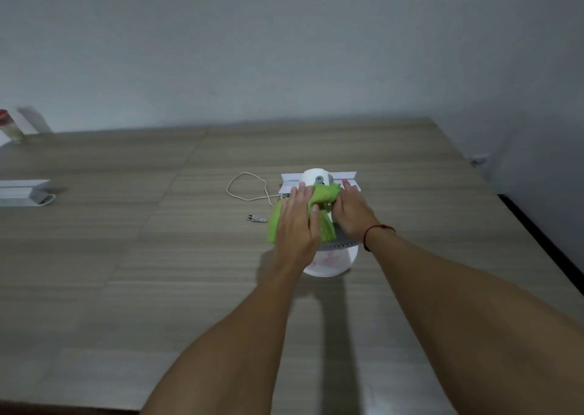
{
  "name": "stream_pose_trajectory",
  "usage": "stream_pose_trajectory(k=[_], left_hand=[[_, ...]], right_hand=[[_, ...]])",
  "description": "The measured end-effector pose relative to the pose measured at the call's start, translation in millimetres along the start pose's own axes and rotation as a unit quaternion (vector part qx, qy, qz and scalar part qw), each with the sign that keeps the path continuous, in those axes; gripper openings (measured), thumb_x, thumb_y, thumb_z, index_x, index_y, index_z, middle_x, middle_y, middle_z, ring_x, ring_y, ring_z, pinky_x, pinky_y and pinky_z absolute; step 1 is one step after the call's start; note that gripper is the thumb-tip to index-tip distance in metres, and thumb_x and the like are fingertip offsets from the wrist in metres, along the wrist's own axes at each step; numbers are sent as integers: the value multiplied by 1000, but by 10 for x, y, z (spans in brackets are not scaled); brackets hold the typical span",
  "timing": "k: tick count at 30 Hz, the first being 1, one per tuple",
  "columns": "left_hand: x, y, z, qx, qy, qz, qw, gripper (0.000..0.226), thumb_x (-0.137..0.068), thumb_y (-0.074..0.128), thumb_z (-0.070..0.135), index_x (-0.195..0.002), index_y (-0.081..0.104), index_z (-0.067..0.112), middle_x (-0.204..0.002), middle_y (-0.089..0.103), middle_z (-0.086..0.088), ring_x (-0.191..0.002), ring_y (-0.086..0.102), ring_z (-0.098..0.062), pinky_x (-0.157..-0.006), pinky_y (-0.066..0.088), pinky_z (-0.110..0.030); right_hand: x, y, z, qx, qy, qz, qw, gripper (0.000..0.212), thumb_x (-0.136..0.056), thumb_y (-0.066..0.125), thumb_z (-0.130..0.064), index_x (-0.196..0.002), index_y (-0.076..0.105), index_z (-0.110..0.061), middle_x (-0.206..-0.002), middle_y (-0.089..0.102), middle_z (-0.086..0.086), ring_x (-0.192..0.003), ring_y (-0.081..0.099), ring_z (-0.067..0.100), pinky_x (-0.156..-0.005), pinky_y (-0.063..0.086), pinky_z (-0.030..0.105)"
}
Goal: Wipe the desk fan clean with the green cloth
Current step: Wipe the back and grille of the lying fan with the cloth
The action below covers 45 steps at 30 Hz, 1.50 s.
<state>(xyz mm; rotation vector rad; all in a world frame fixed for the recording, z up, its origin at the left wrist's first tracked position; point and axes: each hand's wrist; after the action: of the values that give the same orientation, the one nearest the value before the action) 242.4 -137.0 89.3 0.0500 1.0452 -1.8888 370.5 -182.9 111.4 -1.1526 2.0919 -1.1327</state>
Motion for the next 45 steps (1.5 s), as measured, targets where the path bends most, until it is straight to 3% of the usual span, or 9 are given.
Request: stream_pose_trajectory(k=[3, 6, 12, 17, 22, 27, 34, 40, 45], left_hand=[[60, 6, -182, -27, -5, 9, 1000, 50, -102, 33, 19, -151, 28, 10, -161, 22, -4, -151, 14, -17, -124, 12, -34], [26, 34, -267, 37, -87, 52, 994, 48, -104, 28, 18, -150, 29, 6, -160, 27, -10, -150, 21, -20, -123, 17, -37], [-68, -63, -481, 153, -428, 19, 891, 53, -105, 19, 25, -128, 53, -8, -134, 53, -30, -125, 50, -41, -103, 38, -39], [1, -26, -226, 64, -259, 97, 959, 42, -104, 28, 21, -126, 52, -5, -131, 55, -25, -125, 49, -37, -104, 36, -39], [-13, -2, -133, 28, -15, 12, 999, 48, -103, 35, 16, -149, 31, 5, -158, 30, -8, -150, 21, -17, -124, 14, -37], [-174, -28, -245, 84, -123, 49, 988, 46, -104, 29, 16, -147, 35, 1, -155, 35, -15, -147, 28, -24, -121, 22, -40], [-355, 108, -534, 161, -301, 46, 939, 52, -104, 21, 31, -119, 60, 0, -121, 62, -23, -114, 56, -36, -92, 40, -32], [-450, 203, -939, 194, -437, -40, 877, 48, -102, 27, 30, -123, 61, 2, -131, 58, -22, -121, 53, -36, -109, 39, -46], [-162, 195, -512, 113, -290, 90, 946, 40, -104, 31, 20, -112, 60, -7, -115, 62, -29, -107, 58, -39, -79, 37, -28]], right_hand=[[6, 5, -8, 7, -7, -8, 1000, 41, -101, 23, -30, -115, 56, -10, -155, 31, 14, -142, 31, 29, -109, 35, 46], [28, 77, -83, -5, -9, 29, 1000, 38, -100, 26, -27, -96, 56, -3, -123, 57, 17, -110, 55, 34, -86, 44, 41], [-78, 55, -64, -35, 7, 57, 998, 33, -98, 27, -23, -90, 53, -4, -98, 54, 14, -94, 51, 30, -82, 45, 42], [-105, 83, -122, 6, -5, 56, 998, 34, -99, 24, -23, -89, 52, -6, -109, 56, 17, -110, 48, 35, -93, 42, 46], [-97, 72, -107, -10, -17, 59, 998, 33, -101, 25, -21, -86, 52, -6, -107, 57, 17, -107, 48, 33, -95, 40, 45], [-125, 82, -76, -40, -15, 75, 996, 31, -100, 30, -23, -90, 53, -5, -106, 57, 17, -102, 51, 31, -89, 43, 44], [-218, 120, 88, -83, 6, 88, 993, 31, -98, 31, -25, -81, 50, -7, -87, 56, 11, -87, 52, 29, -81, 43, 43], [-271, 121, 209, -110, -13, 114, 987, 33, -97, 34, -19, -70, 44, -4, -71, 51, 15, -68, 46, 26, -63, 37, 39], [-275, 137, 184, -107, -10, 138, 985, 33, -96, 37, -17, -68, 46, -1, -71, 53, 21, -67, 47, 30, -61, 39, 38]])
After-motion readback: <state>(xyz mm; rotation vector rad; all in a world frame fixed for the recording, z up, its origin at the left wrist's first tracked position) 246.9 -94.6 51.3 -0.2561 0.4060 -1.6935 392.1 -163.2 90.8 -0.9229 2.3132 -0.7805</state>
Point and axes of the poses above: each hand's wrist, its own x-axis away from the middle knuckle, its own y-axis out of the palm, z = x × y
